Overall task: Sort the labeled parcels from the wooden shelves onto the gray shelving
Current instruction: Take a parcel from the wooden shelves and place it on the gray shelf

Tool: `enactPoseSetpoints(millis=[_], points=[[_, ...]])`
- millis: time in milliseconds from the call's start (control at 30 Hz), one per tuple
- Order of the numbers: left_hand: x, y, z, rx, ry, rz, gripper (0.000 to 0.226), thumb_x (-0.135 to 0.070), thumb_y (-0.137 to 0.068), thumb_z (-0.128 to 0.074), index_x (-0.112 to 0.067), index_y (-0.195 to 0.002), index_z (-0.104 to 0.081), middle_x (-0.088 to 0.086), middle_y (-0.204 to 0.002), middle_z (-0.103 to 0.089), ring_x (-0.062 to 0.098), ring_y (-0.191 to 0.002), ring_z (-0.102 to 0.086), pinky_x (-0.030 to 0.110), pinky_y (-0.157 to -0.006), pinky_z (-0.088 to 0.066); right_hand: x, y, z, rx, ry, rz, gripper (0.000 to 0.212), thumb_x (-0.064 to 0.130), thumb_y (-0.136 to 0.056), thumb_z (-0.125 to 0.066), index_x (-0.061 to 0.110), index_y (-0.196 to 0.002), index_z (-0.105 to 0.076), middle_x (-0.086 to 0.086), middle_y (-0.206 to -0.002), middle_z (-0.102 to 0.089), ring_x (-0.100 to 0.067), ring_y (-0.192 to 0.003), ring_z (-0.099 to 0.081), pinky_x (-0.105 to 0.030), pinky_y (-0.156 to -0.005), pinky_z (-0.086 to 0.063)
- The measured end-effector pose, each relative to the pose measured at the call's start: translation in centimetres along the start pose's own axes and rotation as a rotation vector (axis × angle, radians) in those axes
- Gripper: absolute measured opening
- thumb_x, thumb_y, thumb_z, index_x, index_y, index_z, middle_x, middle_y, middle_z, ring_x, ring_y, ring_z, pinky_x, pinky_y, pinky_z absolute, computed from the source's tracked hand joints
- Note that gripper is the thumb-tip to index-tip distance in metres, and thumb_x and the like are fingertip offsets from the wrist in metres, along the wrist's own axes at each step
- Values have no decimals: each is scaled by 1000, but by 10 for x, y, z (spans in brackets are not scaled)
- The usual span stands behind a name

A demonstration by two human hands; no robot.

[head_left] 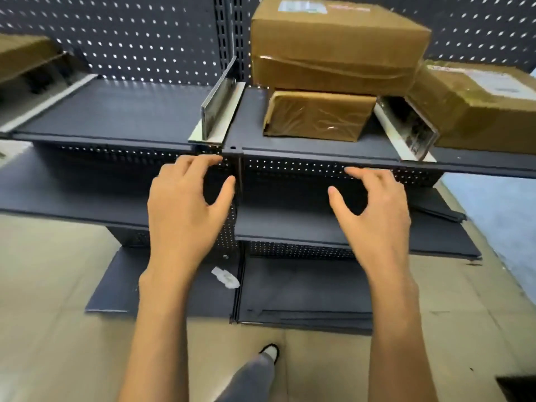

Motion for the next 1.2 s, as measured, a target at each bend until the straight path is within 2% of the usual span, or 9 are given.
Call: enactPoseSetpoints(millis=[167,267,600,767,1000,1200], points=[[33,55,35,39,-142,63,34,-35,-86,-55,-13,-110,-66,8,-104,-65,35,-92,-57,41,-79,-42,18,53,-20,101,-50,57,33,30,-88,-66,17,-118,-63,0,-116,-57,-20,-110,-47,-29,-92,-34],[55,77,61,28,-196,114,35,-36,-86,-55,-12,-109,-66,10,-103,-66,37,-91,-59,43,-77,-44,36,76,-35,180,-86,81,33,31,-88,-65,18,-118,-62,0,-116,-56,-21,-111,-47,-32,-93,-37],[127,111,142,-65,-225,234,34,-39,-87,-54,-15,-109,-65,8,-100,-66,34,-93,-59,47,-81,-47,136,111,-85,335,-172,242,33,34,-89,-64,22,-120,-61,7,-117,-54,-13,-111,-44,-26,-93,-35],[187,118,203,-150,-275,327,34,-38,-88,-54,-15,-110,-65,6,-104,-65,32,-97,-56,44,-84,-46,224,125,-132,395,-246,357,32,33,-89,-63,22,-119,-61,6,-117,-55,-16,-111,-46,-35,-94,-40],[302,139,327,-295,-402,469,27,-32,-89,-62,-13,-109,-66,8,-102,-66,33,-96,-58,46,-83,-46,392,185,-214,498,-368,558,32,32,-88,-64,19,-117,-63,2,-115,-57,-20,-107,-49,-36,-91,-43],[391,173,427,-361,-531,594,37,-37,-85,-53,-12,-109,-65,12,-105,-66,35,-97,-58,48,-85,-46,519,258,-283,606,-434,681,35,34,-88,-64,18,-119,-63,-3,-117,-57,-23,-111,-49,-37,-94,-42]])
Point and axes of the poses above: each hand's wrist, its own y-axis away from the middle knuckle, its own z-axis out of the back of the hand, x = y × z, the point moved 7 cm from there along -y, towards the middle knuckle
